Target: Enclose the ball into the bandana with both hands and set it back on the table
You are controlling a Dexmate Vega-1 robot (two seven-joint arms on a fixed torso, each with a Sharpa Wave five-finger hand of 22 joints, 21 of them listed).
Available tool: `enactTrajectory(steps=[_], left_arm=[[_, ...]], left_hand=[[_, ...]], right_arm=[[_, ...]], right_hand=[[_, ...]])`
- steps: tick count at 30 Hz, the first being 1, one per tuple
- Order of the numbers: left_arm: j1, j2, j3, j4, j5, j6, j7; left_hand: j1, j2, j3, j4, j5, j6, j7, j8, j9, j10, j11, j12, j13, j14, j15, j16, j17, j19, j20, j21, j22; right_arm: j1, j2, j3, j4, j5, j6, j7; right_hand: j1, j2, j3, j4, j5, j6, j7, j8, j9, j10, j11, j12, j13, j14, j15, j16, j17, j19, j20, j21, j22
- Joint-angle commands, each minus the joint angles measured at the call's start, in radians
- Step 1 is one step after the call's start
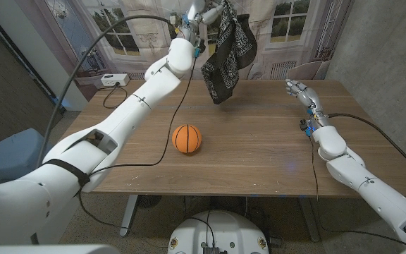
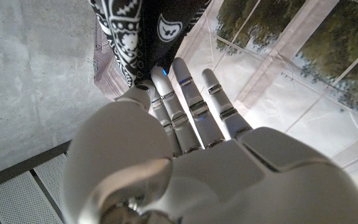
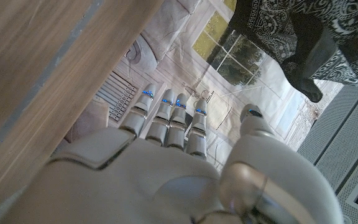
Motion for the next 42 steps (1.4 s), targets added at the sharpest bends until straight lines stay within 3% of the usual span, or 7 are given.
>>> enactTrajectory(steps=[1, 7, 10, 24, 35, 37, 42], left_arm=[[-0.044, -0.026, 0.052, -0.017, 0.125, 0.144, 0.037], [-0.091, -0.034, 0.084, -0.044, 0.156, 0.253, -0.027], [-0.108, -0.041, 0.095, -0.055, 0.166, 0.296, -0.047], [-0.188, -0.088, 0.183, -0.043, 0.277, 0.49, -0.062], [-0.223, -0.115, 0.201, -0.002, 0.255, 0.497, -0.091], [-0.23, -0.113, 0.209, -0.006, 0.258, 0.506, -0.101], [-0.234, -0.108, 0.203, -0.03, 0.228, 0.519, -0.146]], left_hand=[[0.018, 0.015, 0.011, -0.004, -0.008, 0.043, 0.029, 0.015, 0.241, 0.023, -0.018, -0.006, -0.01, 0.021, -0.095, 0.004, 0.002, 0.015, -0.003, 0.012, -0.001], [0.023, 0.014, 0.018, -0.01, -0.017, 0.059, 0.037, 0.018, 0.231, 0.038, -0.011, -0.002, -0.019, 0.038, -0.097, 0.007, 0.002, 0.022, -0.005, 0.022, -0.004], [0.027, 0.012, 0.022, -0.015, -0.024, 0.064, 0.036, 0.018, 0.224, 0.044, -0.006, -0.003, -0.026, 0.045, -0.097, 0.007, 0.002, 0.027, -0.003, 0.028, -0.007], [0.04, 0.006, 0.025, -0.038, -0.064, 0.101, 0.047, 0.018, 0.196, 0.084, 0.009, -0.005, -0.065, 0.081, -0.098, 0.021, 0.017, 0.048, -0.012, 0.055, -0.014], [0.045, 0.005, 0.025, -0.051, -0.09, 0.116, 0.056, 0.011, 0.177, 0.1, 0.012, -0.001, -0.075, 0.101, -0.098, 0.027, 0.025, 0.057, -0.013, 0.071, -0.018], [0.046, 0.004, 0.025, -0.053, -0.095, 0.119, 0.057, 0.009, 0.174, 0.099, 0.016, 0.001, -0.073, 0.102, -0.098, 0.027, 0.026, 0.058, -0.014, 0.073, -0.018], [0.048, 0.004, 0.025, -0.059, -0.105, 0.126, 0.059, 0.007, 0.167, 0.104, 0.018, 0.001, -0.078, 0.111, -0.1, 0.03, 0.029, 0.06, -0.015, 0.079, -0.019]], right_arm=[[-0.024, -0.045, -0.001, -0.062, -0.034, -0.004, 0.036], [-0.084, -0.146, 0.002, -0.254, -0.162, -0.199, -0.029], [-0.092, -0.161, -0.001, -0.31, -0.206, -0.273, -0.058], [-0.088, -0.203, -0.041, -0.439, -0.338, -0.478, -0.097], [-0.082, -0.143, -0.092, -0.505, -0.521, -0.677, -0.26], [-0.069, -0.127, -0.109, -0.478, -0.54, -0.654, -0.285], [-0.027, -0.076, -0.181, -0.493, -0.666, -0.832, -0.334]], right_hand=[[-0.032, -0.027, -0.026, 0.006, 0.006, -0.039, 0.002, -0.019, 0.003, -0.033, 0.003, -0.013, 0.004, -0.021, 0.009, -0.009, 0.004, -0.013, 0.01, -0.007, 0.003], [-0.027, -0.051, -0.041, -0.004, 0.017, -0.092, 0.007, -0.033, 0.004, -0.085, 0.001, -0.027, 0.005, -0.066, 0.021, -0.031, 0.002, -0.049, 0.014, -0.02, 0.003], [-0.013, -0.059, -0.045, -0.013, 0.024, -0.131, 0.004, -0.039, 0.005, -0.125, 0.002, -0.034, 0.005, -0.101, 0.029, -0.047, 0.0, -0.07, 0.018, -0.026, 0.003], [0.009, -0.074, -0.054, -0.022, 0.036, -0.16, 0.015, -0.031, 0.006, -0.17, 0.001, -0.031, 0.007, -0.118, 0.016, -0.055, -0.001, -0.079, 0.017, -0.024, 0.003], [0.049, -0.065, -0.046, -0.032, 0.05, -0.142, 0.015, -0.019, 0.007, -0.146, -0.004, -0.015, 0.008, -0.091, -0.006, -0.043, 0.0, -0.056, 0.002, -0.013, 0.003], [0.061, -0.059, -0.042, -0.034, 0.053, -0.145, 0.012, -0.019, 0.007, -0.147, -0.006, -0.015, 0.008, -0.09, -0.006, -0.042, 0.001, -0.053, -0.001, -0.011, 0.003], [0.1, -0.041, -0.032, -0.038, 0.06, -0.187, 0.003, -0.03, 0.007, -0.193, -0.016, -0.028, 0.009, -0.113, -0.014, -0.049, 0.004, -0.055, -0.007, -0.012, 0.004]])
